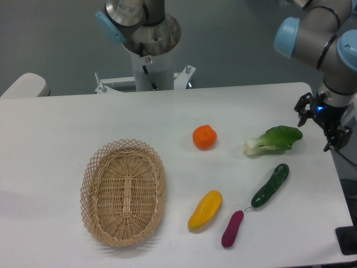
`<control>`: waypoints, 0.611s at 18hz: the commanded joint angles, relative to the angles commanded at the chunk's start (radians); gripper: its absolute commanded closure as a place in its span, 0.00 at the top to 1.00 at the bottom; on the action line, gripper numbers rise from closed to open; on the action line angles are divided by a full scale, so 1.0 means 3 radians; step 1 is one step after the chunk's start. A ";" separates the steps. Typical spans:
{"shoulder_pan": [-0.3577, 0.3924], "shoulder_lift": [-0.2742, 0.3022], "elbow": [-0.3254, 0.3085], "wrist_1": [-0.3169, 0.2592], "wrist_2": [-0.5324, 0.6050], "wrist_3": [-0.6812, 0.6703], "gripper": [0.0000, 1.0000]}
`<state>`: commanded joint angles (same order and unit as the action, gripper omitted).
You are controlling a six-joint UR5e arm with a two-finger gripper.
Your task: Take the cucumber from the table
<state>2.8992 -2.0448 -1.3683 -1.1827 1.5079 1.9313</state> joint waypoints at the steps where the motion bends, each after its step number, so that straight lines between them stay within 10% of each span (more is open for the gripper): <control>1: 0.0000 0.0005 -0.0010 0.0005 -0.0010 0.0000 1.00; 11: -0.0189 -0.0107 0.0000 0.0133 0.0000 -0.0812 1.00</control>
<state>2.8426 -2.0769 -1.3683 -1.1429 1.5079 1.6877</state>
